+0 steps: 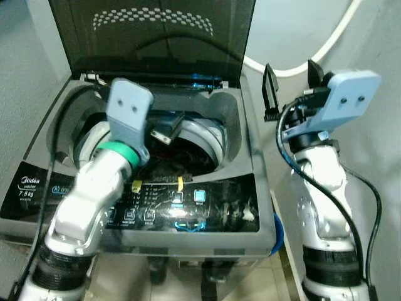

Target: Clothes washing

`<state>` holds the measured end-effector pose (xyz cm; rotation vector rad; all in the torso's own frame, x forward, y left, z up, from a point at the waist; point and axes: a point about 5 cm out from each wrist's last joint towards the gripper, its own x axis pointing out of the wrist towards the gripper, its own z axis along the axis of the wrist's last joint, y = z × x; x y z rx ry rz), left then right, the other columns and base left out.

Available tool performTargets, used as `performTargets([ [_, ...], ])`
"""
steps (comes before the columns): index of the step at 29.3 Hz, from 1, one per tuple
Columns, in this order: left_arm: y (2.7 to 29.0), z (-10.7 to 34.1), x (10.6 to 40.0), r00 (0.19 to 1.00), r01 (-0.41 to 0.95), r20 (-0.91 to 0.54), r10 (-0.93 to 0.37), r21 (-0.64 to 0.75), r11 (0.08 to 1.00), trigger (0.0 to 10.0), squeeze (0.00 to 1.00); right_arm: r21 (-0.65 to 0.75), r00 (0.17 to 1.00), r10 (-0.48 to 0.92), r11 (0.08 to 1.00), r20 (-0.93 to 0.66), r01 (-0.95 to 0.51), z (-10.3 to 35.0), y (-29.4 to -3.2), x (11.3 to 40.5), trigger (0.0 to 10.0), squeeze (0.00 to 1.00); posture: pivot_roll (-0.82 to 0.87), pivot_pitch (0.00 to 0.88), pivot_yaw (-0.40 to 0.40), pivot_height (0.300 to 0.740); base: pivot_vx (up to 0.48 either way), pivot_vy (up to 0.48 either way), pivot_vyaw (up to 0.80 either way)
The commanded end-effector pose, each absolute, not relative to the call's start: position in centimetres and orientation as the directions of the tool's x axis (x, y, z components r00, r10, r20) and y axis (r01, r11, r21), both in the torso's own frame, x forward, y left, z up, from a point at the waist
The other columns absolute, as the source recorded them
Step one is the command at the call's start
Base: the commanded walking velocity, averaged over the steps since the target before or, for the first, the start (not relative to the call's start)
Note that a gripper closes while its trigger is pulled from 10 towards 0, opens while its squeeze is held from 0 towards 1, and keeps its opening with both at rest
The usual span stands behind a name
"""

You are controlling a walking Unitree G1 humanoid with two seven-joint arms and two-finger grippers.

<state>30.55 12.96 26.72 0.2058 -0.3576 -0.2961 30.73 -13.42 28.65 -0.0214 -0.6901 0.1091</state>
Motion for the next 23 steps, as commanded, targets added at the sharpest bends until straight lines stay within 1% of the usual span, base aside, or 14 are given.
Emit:
performTargets([
  [1, 13.2, 26.8, 30.2, 0.895, 0.201, 0.351, -0.277, 0.239, 0.950, 10.0, 0.00, -0.046, 0.786, 0.094, 0.995, 0.612, -0.083, 27.7, -13.6, 30.6, 10.0, 0.00, 0.10, 0.021, -0.001, 0.740, 0.000, 0.000, 0.00],
  [3, 14.2, 26.3, 30.5, 0.918, 0.108, 0.363, -0.163, 0.167, 0.980, 10.0, 0.00, -0.023, 0.827, 0.077, 0.997, 0.558, -0.077, 26.0, -13.9, 30.6, 10.0, 0.00, 0.10, 0.014, -0.009, 0.740, 0.000, 0.000, 0.00],
  [4, 14.2, 26.3, 30.5, 0.918, 0.108, 0.363, -0.163, 0.167, 0.980, 10.0, 0.00, -0.023, 0.827, 0.077, 0.997, 0.558, -0.077, 26.0, -13.9, 30.6, 10.0, 0.00, 0.10, 0.014, -0.009, 0.740, 0.000, 0.000, 0.00],
  [5, 14.7, 26.1, 30.6, 0.922, 0.072, 0.367, -0.121, 0.145, 0.987, 10.0, 0.00, -0.001, 0.846, 0.065, 0.997, 0.530, -0.077, 25.4, -14.3, 30.9, 10.0, 0.00, 0.10, 0.008, -0.014, 0.740, 0.000, 0.000, 0.00],
  [7, 15.1, 26.0, 30.9, 0.923, 0.036, 0.375, -0.086, 0.137, 0.990, 10.0, 0.00, 0.016, 0.861, 0.057, 0.997, 0.505, -0.075, 25.0, -14.6, 31.2, 10.0, 0.00, 0.10, 0.001, -0.018, 0.740, 0.000, 0.000, 0.00],
  [13, 15.1, 25.9, 31.1, 0.919, 0.022, 0.386, -0.080, 0.151, 0.988, 10.0, 0.00, -0.006, 0.867, 0.078, 0.996, 0.492, -0.087, 25.0, -14.7, 31.9, 10.0, 0.00, 0.10, 0.000, -0.027, 0.740, 0.000, 0.000, 0.00],
  [16, 15.3, 25.9, 31.3, 0.913, -0.003, 0.403, -0.067, 0.171, 0.985, 10.0, 0.00, -0.025, 0.871, 0.109, 0.994, 0.479, -0.111, 25.0, -14.2, 32.6, 10.0, 0.00, 0.11, 0.000, -0.037, 0.740, 0.000, 0.000, 0.00],
  [22, 15.7, 25.9, 31.4, 0.911, -0.030, 0.410, -0.039, 0.161, 0.986, 10.0, 0.00, -0.024, 0.868, 0.119, 0.992, 0.481, -0.123, 25.2, -13.8, 32.8, 10.0, 0.00, 0.11, 0.000, -0.047, 0.740, 0.000, 0.000, 0.00],
  [23, 15.8, 25.8, 31.5, 0.911, -0.041, 0.412, -0.028, 0.157, 0.987, 10.0, 0.00, -0.023, 0.866, 0.126, 0.991, 0.484, -0.131, 25.3, -13.6, 32.9, 10.0, 0.00, 0.12, 0.000, -0.049, 0.740, -0.315, 0.000, 0.00],
])
